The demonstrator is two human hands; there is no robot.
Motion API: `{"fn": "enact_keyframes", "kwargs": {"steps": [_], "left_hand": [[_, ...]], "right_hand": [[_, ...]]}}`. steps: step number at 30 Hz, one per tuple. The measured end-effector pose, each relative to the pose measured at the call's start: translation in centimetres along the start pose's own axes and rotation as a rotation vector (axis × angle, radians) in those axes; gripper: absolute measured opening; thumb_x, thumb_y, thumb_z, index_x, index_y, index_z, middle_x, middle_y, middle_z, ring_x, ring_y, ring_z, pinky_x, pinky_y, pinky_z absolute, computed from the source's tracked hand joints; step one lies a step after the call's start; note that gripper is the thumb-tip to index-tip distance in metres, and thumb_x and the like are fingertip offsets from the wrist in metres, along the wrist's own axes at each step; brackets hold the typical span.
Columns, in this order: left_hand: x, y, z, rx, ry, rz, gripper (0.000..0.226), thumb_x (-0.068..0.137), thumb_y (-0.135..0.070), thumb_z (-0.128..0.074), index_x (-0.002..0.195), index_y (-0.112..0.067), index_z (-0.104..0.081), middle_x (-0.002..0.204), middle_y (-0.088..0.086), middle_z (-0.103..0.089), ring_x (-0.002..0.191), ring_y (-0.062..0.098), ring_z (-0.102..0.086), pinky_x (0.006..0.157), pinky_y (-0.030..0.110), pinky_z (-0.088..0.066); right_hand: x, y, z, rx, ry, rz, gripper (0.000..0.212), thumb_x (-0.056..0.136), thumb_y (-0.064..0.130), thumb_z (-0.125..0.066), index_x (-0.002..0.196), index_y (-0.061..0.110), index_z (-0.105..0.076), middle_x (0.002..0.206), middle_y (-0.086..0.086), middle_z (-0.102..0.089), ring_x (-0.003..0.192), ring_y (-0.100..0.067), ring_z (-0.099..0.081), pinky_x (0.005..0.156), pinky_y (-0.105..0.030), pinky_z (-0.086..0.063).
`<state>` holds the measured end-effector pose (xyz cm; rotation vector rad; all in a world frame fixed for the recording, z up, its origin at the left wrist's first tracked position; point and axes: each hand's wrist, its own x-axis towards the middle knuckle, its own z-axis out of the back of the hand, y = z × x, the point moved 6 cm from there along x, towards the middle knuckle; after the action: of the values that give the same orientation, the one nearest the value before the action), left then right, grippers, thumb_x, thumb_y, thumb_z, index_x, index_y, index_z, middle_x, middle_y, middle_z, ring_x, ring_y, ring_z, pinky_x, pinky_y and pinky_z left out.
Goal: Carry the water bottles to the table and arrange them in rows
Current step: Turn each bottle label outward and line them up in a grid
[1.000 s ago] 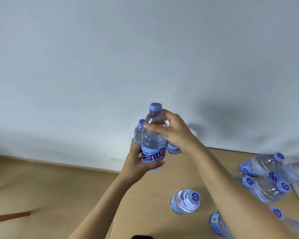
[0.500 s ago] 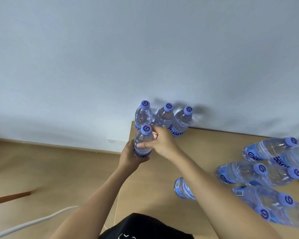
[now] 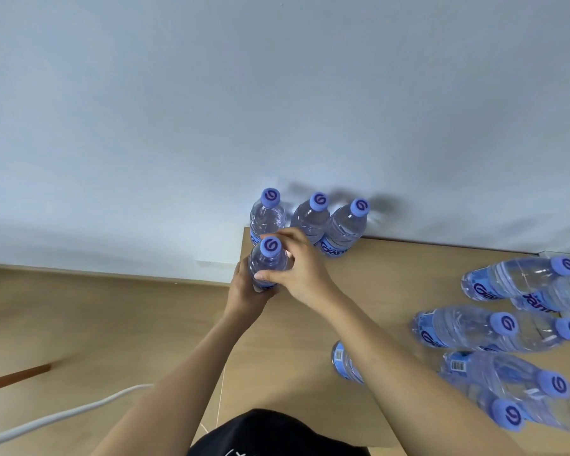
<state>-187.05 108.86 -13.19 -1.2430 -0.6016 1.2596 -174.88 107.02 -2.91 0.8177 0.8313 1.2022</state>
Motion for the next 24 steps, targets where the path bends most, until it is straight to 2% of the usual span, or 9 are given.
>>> {"fn": "enact_keyframes", "kwargs": {"steps": [4, 7, 13, 16, 18, 19, 20, 22, 24], "left_hand": [[1.1, -0.2, 0.0, 0.033, -0.016, 0.010, 0.072, 0.067, -0.001, -0.082, 0.131, -0.012, -0.049, 0.118, 0.006, -0.057, 0.112, 0.023, -0.056, 0.092, 0.039, -0.049], [1.7, -0.1, 0.0, 0.029, -0.019, 0.033, 0.074, 0.068, -0.002, -0.081, 0.132, -0.016, -0.048, 0.120, 0.005, -0.054, 0.108, 0.016, -0.056, 0.088, 0.028, -0.045], [1.7, -0.3, 0.1, 0.026, -0.011, 0.031, 0.074, 0.069, 0.000, -0.081, 0.133, -0.013, -0.048, 0.121, 0.006, -0.054, 0.108, 0.019, -0.058, 0.090, 0.033, -0.049], [1.4, -0.7, 0.2, 0.025, -0.023, 0.041, 0.072, 0.066, -0.002, -0.083, 0.130, -0.012, -0.049, 0.120, 0.005, -0.059, 0.105, 0.017, -0.059, 0.080, 0.021, -0.047], [0.9, -0.7, 0.3, 0.014, -0.034, 0.060, 0.071, 0.065, -0.005, -0.086, 0.126, -0.011, -0.050, 0.117, 0.001, -0.061, 0.100, 0.006, -0.061, 0.071, 0.009, -0.044], [0.5, -0.7, 0.4, 0.005, -0.040, 0.071, 0.071, 0.064, -0.006, -0.087, 0.124, -0.011, -0.050, 0.116, 0.000, -0.062, 0.100, 0.004, -0.061, 0.070, 0.006, -0.044], [0.0, -0.5, 0.5, -0.001, -0.043, 0.084, 0.072, 0.065, -0.009, -0.087, 0.126, -0.011, -0.048, 0.120, -0.001, -0.060, 0.105, 0.006, -0.060, 0.076, 0.008, -0.045], [-1.3, 0.0, 0.5, 0.005, -0.049, 0.126, 0.084, 0.069, -0.015, -0.087, 0.138, -0.011, -0.040, 0.137, 0.001, -0.050, 0.124, 0.017, -0.051, 0.096, 0.025, -0.045], [-3.0, 0.5, 0.3, 0.006, -0.070, 0.174, 0.092, 0.073, -0.020, -0.085, 0.147, -0.012, -0.030, 0.149, 0.002, -0.039, 0.134, 0.022, -0.042, 0.106, 0.035, -0.040]], "right_hand": [[1.0, 0.2, 0.2, -0.022, -0.002, 0.024, 0.060, 0.070, 0.017, -0.089, 0.124, 0.012, -0.064, 0.118, 0.008, -0.050, 0.104, 0.000, -0.053, 0.090, -0.002, -0.036], [1.4, 0.2, 0.3, -0.021, -0.005, 0.036, 0.060, 0.070, 0.014, -0.088, 0.125, 0.012, -0.063, 0.118, 0.009, -0.049, 0.105, 0.000, -0.051, 0.091, -0.001, -0.034], [1.5, -0.1, 0.1, -0.058, 0.010, 0.064, 0.060, 0.072, 0.017, -0.087, 0.125, 0.015, -0.059, 0.118, 0.010, -0.046, 0.110, -0.001, -0.048, 0.092, -0.002, -0.032], [1.2, 0.0, 0.1, -0.065, 0.002, 0.066, 0.065, 0.073, 0.018, -0.086, 0.130, 0.016, -0.054, 0.121, 0.010, -0.047, 0.113, -0.002, -0.048, 0.095, -0.011, -0.037], [0.7, -0.2, 0.3, -0.046, -0.007, 0.039, 0.079, 0.071, 0.022, -0.088, 0.137, 0.017, -0.046, 0.131, 0.006, -0.048, 0.123, -0.007, -0.048, 0.102, -0.020, -0.039], [0.4, -0.5, 0.6, -0.029, -0.016, 0.022, 0.085, 0.070, 0.024, -0.089, 0.140, 0.018, -0.042, 0.133, 0.005, -0.047, 0.125, -0.009, -0.047, 0.103, -0.020, -0.038], [0.0, -0.8, 1.1, -0.019, -0.025, 0.009, 0.087, 0.069, 0.027, -0.090, 0.140, 0.020, -0.040, 0.134, 0.007, -0.046, 0.125, -0.008, -0.046, 0.103, -0.017, -0.037], [-1.1, -1.3, 2.4, -0.035, -0.019, -0.002, 0.085, 0.069, 0.035, -0.089, 0.138, 0.024, -0.040, 0.132, 0.012, -0.043, 0.122, -0.003, -0.043, 0.098, -0.006, -0.031], [-2.5, -2.0, 3.7, -0.057, 0.009, -0.033, 0.082, 0.071, 0.041, -0.087, 0.137, 0.026, -0.040, 0.135, 0.013, -0.042, 0.126, -0.002, -0.041, 0.099, -0.008, -0.029]]}}
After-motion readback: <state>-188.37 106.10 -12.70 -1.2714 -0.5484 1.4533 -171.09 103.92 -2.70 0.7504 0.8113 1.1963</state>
